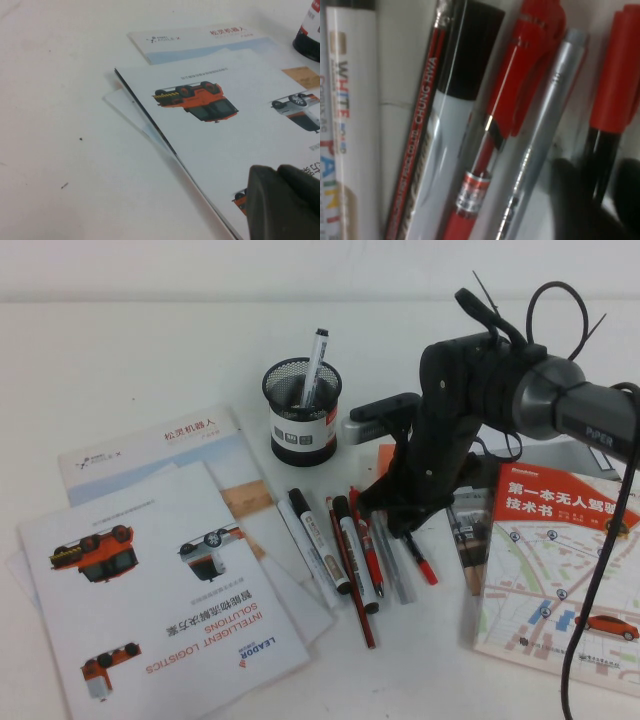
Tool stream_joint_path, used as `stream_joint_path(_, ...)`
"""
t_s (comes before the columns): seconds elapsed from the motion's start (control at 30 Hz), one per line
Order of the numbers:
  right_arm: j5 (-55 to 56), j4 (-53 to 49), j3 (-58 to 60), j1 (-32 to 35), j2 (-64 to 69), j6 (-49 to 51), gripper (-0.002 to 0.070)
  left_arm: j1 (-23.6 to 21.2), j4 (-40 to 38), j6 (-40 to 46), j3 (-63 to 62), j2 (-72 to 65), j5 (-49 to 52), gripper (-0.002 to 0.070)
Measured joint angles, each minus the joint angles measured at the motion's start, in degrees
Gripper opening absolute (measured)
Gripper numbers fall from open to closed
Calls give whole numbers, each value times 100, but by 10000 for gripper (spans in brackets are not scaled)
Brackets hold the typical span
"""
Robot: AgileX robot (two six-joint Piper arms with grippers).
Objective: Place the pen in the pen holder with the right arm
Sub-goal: Pick up the pen on the table, then place the pen onto the pen holder
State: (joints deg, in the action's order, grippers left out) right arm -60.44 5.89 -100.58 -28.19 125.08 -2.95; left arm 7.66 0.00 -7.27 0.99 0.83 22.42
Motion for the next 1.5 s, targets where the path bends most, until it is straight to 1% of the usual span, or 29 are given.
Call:
stream_joint_path(0.03,5,0,-10,0,0,0,100,0,0,0,0,0,0,-3)
stream_joint_path(0.07,15,12,-9,0,0,0,72,0,0,0,0,0,0,-2)
stream_joint_path(0.3,135,322,32,-11,-232,0,66,0,0,0,0,0,0,-3)
stream_joint_path(0.37,437,377,213,-51,-535,0,66,0,0,0,0,0,0,-3)
stream_joint_path(0.47,1360,386,969,-152,-1338,14,66,0,0,0,0,0,0,-3)
stream_joint_path(0.57,2899,439,1971,-200,-2180,225,66,0,0,0,0,0,0,-3)
stream_joint_path(0.63,4302,304,2831,-208,-2642,626,66,0,0,0,0,0,0,-3)
stream_joint_path(0.67,5002,130,3095,-208,-2765,856,66,0,0,0,0,0,0,-3)
stream_joint_path(0.73,6302,-629,3577,-208,-2910,1633,66,0,0,0,0,0,0,-3)
stream_joint_path(0.83,8080,-1911,3828,-186,-2812,2489,66,0,0,0,0,0,0,-2)
stream_joint_path(0.9,9212,-2431,3771,-186,-2595,2557,66,0,0,0,0,0,0,-2)
stream_joint_path(0.97,10044,-2634,3546,-197,-2315,2504,66,0,0,0,0,0,0,-3)
stream_joint_path(1.07,10272,-2690,2916,-197,-1766,2469,66,0,0,0,0,0,0,-2)
stream_joint_path(1.23,10157,-2690,1904,-197,-805,2469,66,0,0,0,0,0,0,-3)
stream_joint_path(1.37,9957,-2679,1426,-197,-379,2469,66,0,0,0,0,0,0,-3)
stream_joint_path(1.47,9836,-2667,1287,-197,-174,2469,92,0,0,0,0,0,0,-2)
stream_joint_path(1.5,9838,-2635,1261,-197,-132,2469,116,0,0,0,0,0,0,-3)
